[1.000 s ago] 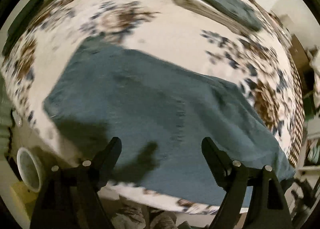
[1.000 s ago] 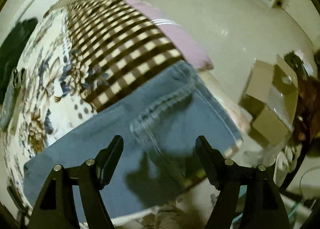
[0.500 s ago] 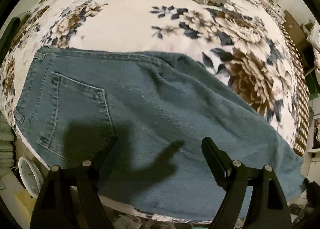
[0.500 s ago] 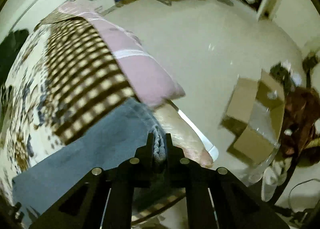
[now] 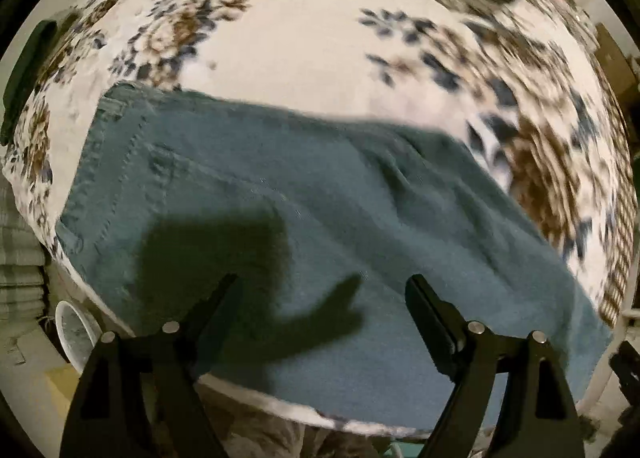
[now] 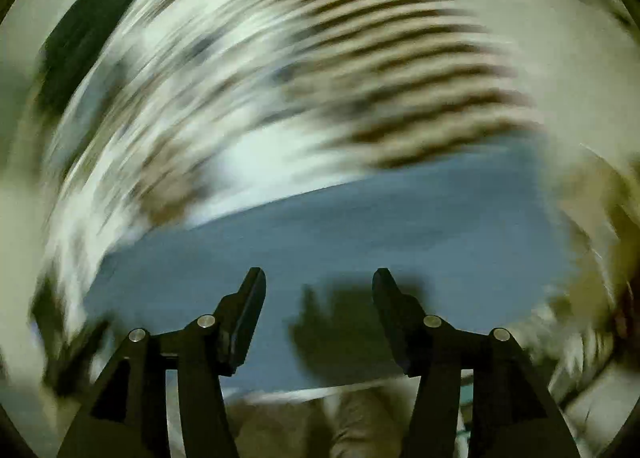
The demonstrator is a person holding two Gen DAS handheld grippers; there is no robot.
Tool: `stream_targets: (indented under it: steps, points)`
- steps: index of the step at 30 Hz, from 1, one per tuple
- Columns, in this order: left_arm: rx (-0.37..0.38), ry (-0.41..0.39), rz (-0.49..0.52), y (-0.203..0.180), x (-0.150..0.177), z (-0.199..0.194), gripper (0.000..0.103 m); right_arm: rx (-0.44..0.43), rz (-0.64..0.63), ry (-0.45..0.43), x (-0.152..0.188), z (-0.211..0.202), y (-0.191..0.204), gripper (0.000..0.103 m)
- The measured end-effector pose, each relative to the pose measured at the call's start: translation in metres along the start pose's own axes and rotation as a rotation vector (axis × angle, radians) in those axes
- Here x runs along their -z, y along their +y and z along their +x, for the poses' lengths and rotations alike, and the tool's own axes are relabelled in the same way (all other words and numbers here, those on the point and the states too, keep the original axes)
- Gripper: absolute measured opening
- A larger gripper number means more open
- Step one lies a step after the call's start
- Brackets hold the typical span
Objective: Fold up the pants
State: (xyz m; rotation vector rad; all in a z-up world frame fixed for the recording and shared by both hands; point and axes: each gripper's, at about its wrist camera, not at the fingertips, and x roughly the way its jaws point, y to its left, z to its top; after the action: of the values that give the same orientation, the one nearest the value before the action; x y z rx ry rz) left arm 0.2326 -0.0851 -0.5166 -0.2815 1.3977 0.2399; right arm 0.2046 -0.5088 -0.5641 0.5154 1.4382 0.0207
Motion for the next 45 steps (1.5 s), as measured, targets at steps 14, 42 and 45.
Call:
stream_targets:
  steps: [14, 42, 45]
  points:
    - [-0.018, 0.031, -0.033, 0.072, -0.098, 0.046, 0.084, 0.035, -0.678, 0.344, -0.024, 0.190, 0.270, 0.012]
    - [0.111, 0.061, 0.100, 0.043, -0.125, 0.019, 0.084, -0.097, 0.014, 0.023, -0.043, 0.050, 0.076, 0.087]
    - [0.142, 0.103, 0.183, -0.004, -0.081, 0.015, 0.084, -0.069, 0.145, -0.047, 0.001, 0.028, 0.012, 0.088]
